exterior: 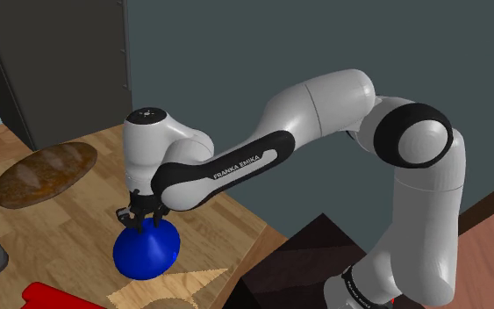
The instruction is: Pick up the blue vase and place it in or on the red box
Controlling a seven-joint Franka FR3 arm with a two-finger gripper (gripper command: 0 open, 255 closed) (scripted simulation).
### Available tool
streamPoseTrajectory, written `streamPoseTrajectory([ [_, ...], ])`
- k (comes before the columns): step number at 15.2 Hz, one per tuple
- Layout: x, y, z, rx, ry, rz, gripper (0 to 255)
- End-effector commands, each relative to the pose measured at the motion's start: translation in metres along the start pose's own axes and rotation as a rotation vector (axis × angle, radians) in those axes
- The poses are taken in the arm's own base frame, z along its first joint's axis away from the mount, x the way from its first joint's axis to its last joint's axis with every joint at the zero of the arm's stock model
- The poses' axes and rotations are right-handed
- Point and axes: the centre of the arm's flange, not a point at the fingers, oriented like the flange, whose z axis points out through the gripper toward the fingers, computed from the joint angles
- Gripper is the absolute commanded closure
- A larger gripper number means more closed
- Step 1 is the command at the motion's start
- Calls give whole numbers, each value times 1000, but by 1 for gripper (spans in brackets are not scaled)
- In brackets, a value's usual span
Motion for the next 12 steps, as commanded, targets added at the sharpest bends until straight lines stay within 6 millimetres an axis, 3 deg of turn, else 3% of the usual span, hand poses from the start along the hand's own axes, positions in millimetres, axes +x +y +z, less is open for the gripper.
streamPoseTrajectory([
  [1,0,-1,-12,1,1,0,255],
  [12,-2,-2,-70,1,1,0,255],
])
